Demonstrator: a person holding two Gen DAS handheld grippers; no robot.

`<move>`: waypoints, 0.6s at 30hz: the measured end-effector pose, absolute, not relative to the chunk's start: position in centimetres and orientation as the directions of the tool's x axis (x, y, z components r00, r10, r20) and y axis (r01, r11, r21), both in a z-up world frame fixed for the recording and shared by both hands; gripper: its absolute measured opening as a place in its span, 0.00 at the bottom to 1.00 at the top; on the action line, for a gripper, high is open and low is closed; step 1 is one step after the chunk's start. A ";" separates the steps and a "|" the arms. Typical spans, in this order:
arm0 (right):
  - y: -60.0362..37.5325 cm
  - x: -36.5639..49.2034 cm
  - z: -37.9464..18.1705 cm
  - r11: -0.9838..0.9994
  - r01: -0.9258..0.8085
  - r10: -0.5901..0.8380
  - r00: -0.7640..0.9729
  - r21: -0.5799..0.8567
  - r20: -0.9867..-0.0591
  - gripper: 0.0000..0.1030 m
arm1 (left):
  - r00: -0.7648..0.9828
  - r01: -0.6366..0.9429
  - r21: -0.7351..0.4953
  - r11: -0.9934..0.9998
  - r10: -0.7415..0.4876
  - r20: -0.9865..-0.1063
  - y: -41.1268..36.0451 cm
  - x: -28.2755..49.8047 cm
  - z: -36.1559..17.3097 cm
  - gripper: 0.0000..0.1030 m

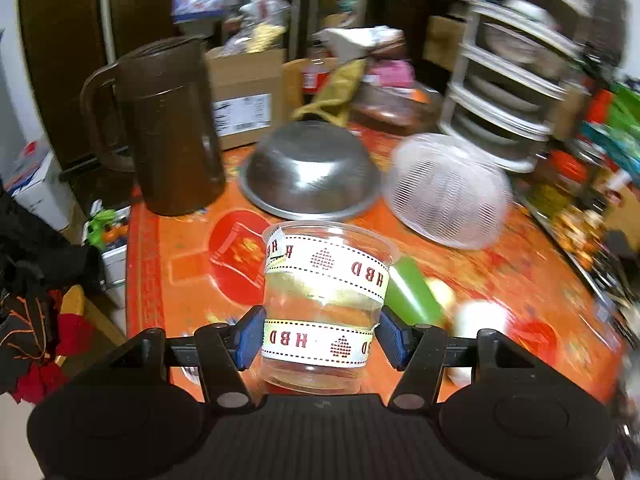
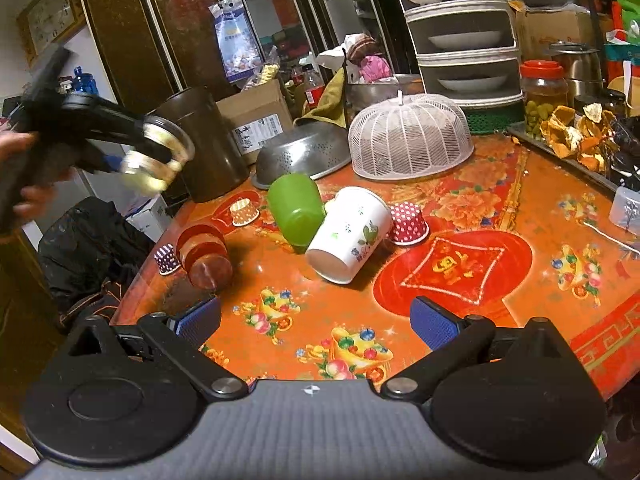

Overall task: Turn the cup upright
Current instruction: 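Lift the clear cup off the table with the left tool, then close the right tool on the clear cup while the left tool holds it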

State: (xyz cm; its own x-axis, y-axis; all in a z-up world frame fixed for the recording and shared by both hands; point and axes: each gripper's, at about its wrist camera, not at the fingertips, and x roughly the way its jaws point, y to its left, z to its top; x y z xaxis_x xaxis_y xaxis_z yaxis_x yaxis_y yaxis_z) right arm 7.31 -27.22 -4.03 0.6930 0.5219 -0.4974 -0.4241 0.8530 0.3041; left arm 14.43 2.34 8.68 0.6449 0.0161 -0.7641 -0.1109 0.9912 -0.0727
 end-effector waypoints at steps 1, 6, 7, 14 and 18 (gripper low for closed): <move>-27.3 7.3 -4.1 0.856 -0.420 0.517 0.694 0.302 -0.501 0.99 | 0.647 -0.086 -0.084 0.993 -0.009 -0.763 1.6 12.8 8.5 0.61; -28.2 7.3 -4.5 0.876 -0.376 0.483 0.700 0.303 -0.526 0.99 | 0.601 -0.003 -0.182 0.983 -0.144 -0.786 -2.0 7.3 3.8 0.61; -28.5 7.4 -4.6 0.878 -0.366 0.479 0.698 0.310 -0.532 0.99 | 0.589 0.005 -0.207 0.978 -0.170 -0.790 -2.6 6.7 2.5 0.61; -29.0 7.5 -4.9 0.858 -0.346 0.512 0.631 0.378 -0.584 0.99 | 0.511 -0.044 -0.383 0.923 -0.308 -0.802 -5.6 4.5 -4.9 0.61; -28.5 8.2 -5.4 0.810 -0.336 0.584 0.526 0.480 -0.618 0.99 | 0.513 -0.050 -0.419 0.906 -0.337 -0.789 -6.7 3.1 -6.4 0.61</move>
State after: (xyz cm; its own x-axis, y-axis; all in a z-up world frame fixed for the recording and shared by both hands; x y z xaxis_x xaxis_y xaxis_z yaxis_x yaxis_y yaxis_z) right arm 8.19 -28.47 -5.41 0.5256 0.5843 -0.6182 -0.3360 0.8103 0.4802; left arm 3.07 -6.73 -6.39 0.5134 -0.3368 -0.7893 -0.0502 0.9064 -0.4194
